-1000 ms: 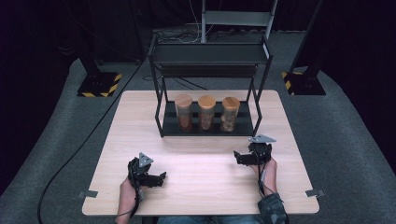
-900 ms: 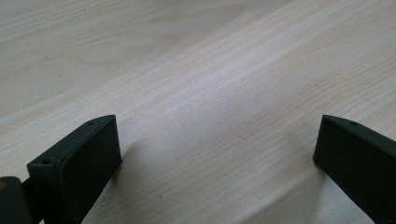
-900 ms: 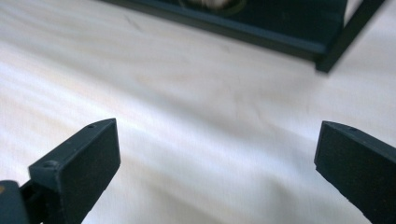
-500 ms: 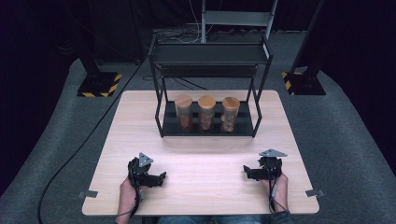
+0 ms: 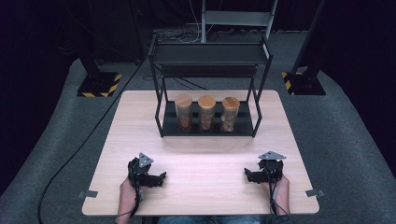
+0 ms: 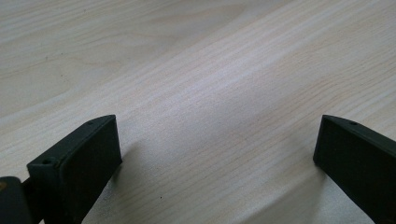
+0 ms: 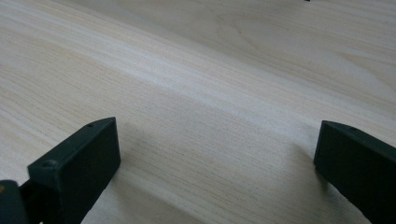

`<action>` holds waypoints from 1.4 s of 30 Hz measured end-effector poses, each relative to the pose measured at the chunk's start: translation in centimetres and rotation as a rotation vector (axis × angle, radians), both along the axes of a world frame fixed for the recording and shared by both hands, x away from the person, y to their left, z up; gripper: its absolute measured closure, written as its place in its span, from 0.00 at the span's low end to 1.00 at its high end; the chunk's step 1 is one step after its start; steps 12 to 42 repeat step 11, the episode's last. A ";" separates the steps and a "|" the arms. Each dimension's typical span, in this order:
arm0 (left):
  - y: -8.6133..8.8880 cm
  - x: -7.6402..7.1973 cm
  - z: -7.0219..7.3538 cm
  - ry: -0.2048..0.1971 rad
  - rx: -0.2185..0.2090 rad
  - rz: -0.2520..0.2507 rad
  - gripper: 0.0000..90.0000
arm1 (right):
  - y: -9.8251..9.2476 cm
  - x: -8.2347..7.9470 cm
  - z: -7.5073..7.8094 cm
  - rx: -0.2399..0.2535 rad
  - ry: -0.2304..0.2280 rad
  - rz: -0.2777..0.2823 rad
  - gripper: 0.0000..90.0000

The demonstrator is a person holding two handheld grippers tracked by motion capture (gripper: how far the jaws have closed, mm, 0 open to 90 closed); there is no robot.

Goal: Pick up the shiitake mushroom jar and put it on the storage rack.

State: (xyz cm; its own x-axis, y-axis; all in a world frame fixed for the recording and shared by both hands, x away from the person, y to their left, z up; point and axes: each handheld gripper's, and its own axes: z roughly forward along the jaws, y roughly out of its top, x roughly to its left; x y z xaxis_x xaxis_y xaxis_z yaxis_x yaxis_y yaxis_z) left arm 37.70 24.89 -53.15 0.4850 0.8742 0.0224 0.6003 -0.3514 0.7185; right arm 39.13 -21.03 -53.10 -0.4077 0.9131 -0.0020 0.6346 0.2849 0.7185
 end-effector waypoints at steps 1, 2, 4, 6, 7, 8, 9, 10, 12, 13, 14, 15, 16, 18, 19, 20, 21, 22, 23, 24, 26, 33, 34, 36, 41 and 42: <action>0.0 0.0 0.0 0.000 0.000 0.000 0.00 | 0.0 0.0 0.0 0.000 0.000 0.000 0.00; 0.0 0.0 0.0 0.000 0.000 0.000 0.00 | 0.0 0.0 0.0 0.000 0.000 0.000 0.00; 0.0 0.0 0.0 0.001 0.001 0.000 0.00 | 0.0 0.0 0.0 0.002 0.001 -0.004 0.00; 0.0 0.0 0.0 0.003 0.003 -0.001 0.00 | 0.0 0.0 0.0 0.002 0.002 -0.004 0.00; 0.0 0.0 0.0 0.004 0.004 -0.001 0.00 | 0.0 0.0 0.0 0.002 0.001 -0.004 0.00; 0.0 0.0 0.0 0.005 0.003 0.000 0.00 | 0.0 0.0 0.0 0.002 0.001 -0.004 0.00; 0.0 0.0 0.0 0.004 -0.002 0.002 0.00 | 0.0 0.0 0.0 0.001 0.001 -0.002 0.00; 0.0 0.1 0.0 0.005 -0.002 0.002 0.00 | 0.0 0.0 0.0 0.002 0.002 -0.001 0.00; 0.0 0.1 0.0 0.005 -0.002 0.002 0.00 | -0.1 0.0 0.0 0.001 0.001 0.001 0.00; 0.0 0.1 0.0 0.005 -0.002 0.002 0.00 | -0.1 0.0 0.0 0.001 0.001 0.001 0.00; 0.0 0.1 0.0 0.005 -0.002 0.002 0.00 | -0.1 0.0 0.0 0.001 0.001 0.001 0.00; 0.0 0.1 0.0 0.005 -0.002 0.002 0.00 | -0.1 0.0 0.0 0.001 0.001 0.001 0.00; 0.0 0.1 0.0 0.005 -0.002 0.002 0.00 | -0.1 0.0 0.0 0.001 0.001 0.001 0.00; 0.0 0.1 0.0 0.005 -0.002 0.002 0.00 | -0.1 0.0 0.0 0.001 0.001 0.001 0.00; 0.0 0.1 0.0 0.005 -0.002 0.002 0.00 | -0.1 0.0 0.0 0.001 0.001 0.001 0.00; 0.0 0.1 0.0 0.005 -0.002 0.002 0.00 | -0.1 0.0 0.0 0.001 0.001 0.001 0.00; 0.0 0.1 0.0 0.005 -0.002 0.002 0.00 | -0.1 0.0 0.0 0.001 0.001 0.001 0.00; 0.0 0.1 0.0 0.005 -0.002 0.002 0.00 | -0.1 0.0 0.0 0.001 0.001 0.001 0.00; 0.0 0.1 0.0 0.005 -0.002 0.002 0.00 | -0.1 0.0 0.0 0.001 0.001 0.001 0.00; 0.0 0.1 0.0 0.005 -0.002 0.002 0.00 | -0.1 0.0 0.0 0.001 0.001 0.001 0.00; 0.0 0.1 0.0 0.005 -0.002 0.002 0.00 | -0.1 0.0 0.0 0.001 0.001 0.001 0.00; 0.0 0.1 0.0 0.005 -0.002 0.002 0.00 | -0.1 0.0 0.0 0.001 0.001 0.001 0.00; 0.0 0.1 0.0 0.005 -0.002 0.002 0.00 | -0.1 0.0 0.0 0.001 0.001 0.001 0.00; 0.0 0.1 0.0 0.005 -0.002 0.002 0.00 | -0.1 0.0 0.0 0.001 0.001 0.001 0.00; 0.0 0.1 0.0 0.005 -0.002 0.002 0.00 | -0.1 0.0 0.0 0.001 0.001 0.001 0.00; 0.0 0.1 0.0 0.005 -0.002 0.002 0.00 | -0.1 0.0 0.0 0.001 0.001 0.001 0.00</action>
